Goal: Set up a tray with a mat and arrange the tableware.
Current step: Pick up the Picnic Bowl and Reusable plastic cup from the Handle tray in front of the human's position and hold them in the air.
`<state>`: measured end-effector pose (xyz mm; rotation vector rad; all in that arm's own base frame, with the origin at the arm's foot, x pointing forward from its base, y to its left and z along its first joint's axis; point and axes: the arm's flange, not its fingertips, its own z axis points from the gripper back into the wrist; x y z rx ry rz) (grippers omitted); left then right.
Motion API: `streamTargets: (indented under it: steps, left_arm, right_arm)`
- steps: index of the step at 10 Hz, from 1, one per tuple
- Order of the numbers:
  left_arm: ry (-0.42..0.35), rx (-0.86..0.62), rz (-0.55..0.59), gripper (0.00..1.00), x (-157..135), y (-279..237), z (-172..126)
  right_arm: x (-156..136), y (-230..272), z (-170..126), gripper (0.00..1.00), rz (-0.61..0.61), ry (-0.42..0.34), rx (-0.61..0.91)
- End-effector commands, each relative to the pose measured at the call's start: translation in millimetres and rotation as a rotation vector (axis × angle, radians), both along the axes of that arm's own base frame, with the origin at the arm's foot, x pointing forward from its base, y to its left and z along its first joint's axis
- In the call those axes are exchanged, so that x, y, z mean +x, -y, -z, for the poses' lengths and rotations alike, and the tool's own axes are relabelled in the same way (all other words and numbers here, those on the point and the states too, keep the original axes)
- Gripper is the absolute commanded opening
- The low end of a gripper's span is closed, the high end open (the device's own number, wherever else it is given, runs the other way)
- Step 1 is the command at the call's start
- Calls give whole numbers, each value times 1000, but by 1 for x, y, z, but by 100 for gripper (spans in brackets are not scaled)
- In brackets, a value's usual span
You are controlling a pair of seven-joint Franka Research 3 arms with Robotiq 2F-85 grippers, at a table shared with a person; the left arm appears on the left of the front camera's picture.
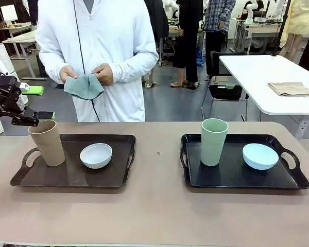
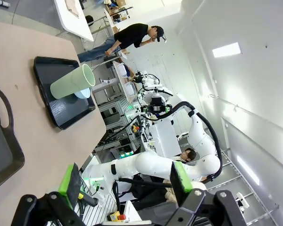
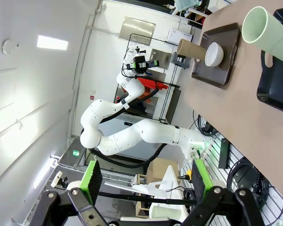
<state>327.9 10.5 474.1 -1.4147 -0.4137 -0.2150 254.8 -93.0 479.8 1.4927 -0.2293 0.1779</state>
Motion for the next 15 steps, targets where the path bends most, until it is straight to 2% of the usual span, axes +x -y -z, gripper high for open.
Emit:
streamTargets:
  steps: [1,11,12,13,14,15]
  left_arm:
    - [28,-23,-2,100,4,0,-2]
    - [28,-23,-2,100,4,0,-2]
    - [0,-2,1,100,0,-1,0]
    - [118,124,-22,100,3,-5,-15]
    - [190,216,8,100,7,-6,-28]
    - [206,236,54,100,7,-11,-42]
  right_arm:
    - [1,0,-1,100,2,22,23]
    - [1,0,-1,100,2,22,23]
    - [0,0,0,100,0,1,0]
    - [5,-10,-30,100,17,53,-65]
    - [11,-24,-58,100,-11,106,-115]
    - [18,-41,-81,100,-26,121,-124]
